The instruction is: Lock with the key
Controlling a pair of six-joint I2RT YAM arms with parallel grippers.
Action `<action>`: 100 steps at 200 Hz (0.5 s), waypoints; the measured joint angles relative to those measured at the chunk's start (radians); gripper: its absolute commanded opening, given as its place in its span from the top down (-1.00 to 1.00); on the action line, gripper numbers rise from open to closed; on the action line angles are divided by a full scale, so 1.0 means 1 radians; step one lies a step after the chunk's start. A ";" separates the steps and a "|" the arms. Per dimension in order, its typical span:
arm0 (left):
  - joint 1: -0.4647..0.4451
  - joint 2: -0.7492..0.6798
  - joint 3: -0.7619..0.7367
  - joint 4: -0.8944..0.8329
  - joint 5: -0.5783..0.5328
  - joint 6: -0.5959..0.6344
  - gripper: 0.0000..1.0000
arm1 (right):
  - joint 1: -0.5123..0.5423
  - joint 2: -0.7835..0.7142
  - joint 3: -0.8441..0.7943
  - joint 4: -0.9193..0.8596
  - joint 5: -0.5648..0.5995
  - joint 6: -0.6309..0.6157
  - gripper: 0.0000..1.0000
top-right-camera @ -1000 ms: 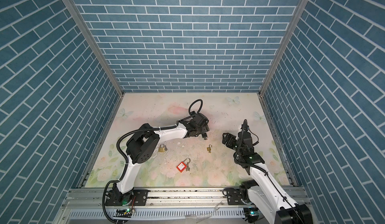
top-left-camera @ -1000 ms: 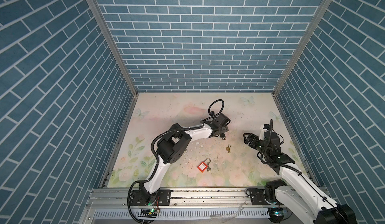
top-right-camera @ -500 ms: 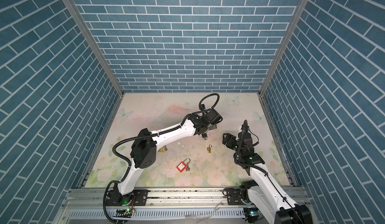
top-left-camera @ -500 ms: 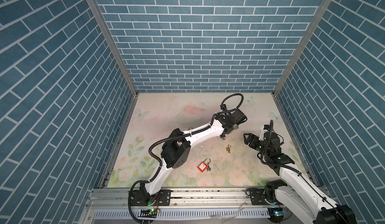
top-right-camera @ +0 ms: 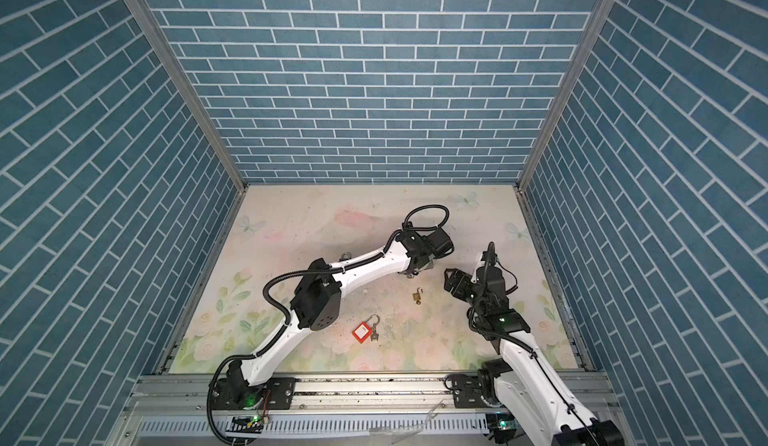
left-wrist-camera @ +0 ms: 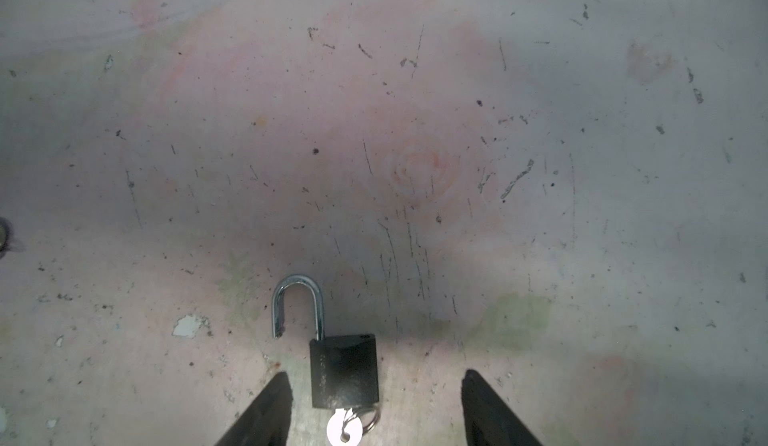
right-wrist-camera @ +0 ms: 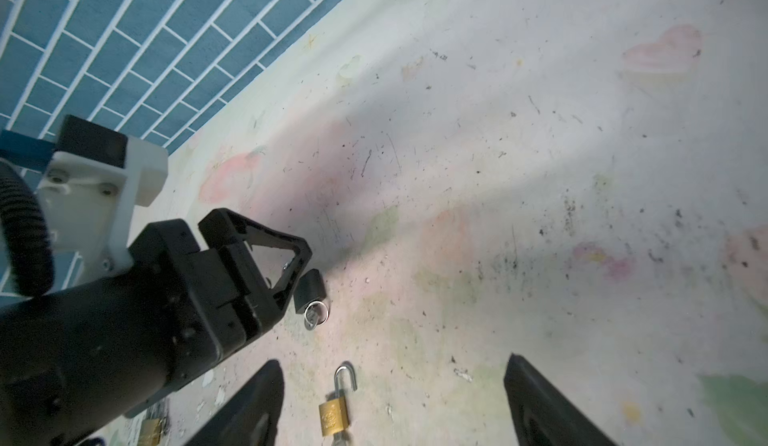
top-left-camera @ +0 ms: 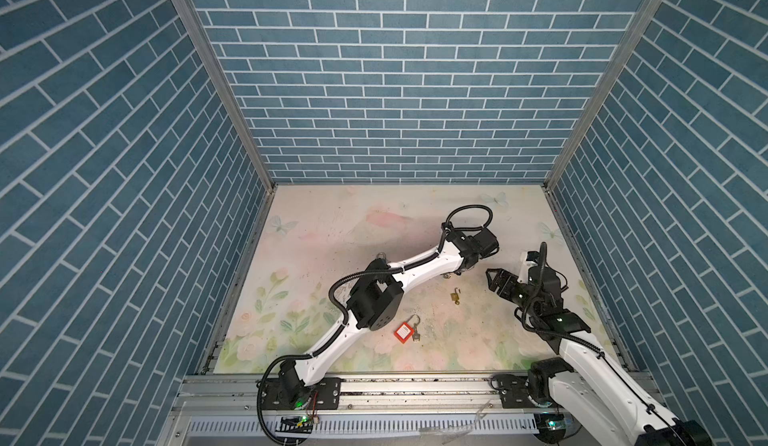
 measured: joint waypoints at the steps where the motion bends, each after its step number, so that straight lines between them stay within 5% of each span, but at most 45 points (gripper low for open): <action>1: 0.001 0.000 0.000 0.000 0.000 -0.001 -0.33 | 0.000 -0.001 0.000 -0.001 -0.002 -0.001 -0.69; 100: 0.020 0.047 0.000 0.000 0.046 -0.018 -0.13 | 0.000 -0.049 -0.086 -0.056 -0.163 -0.025 -0.63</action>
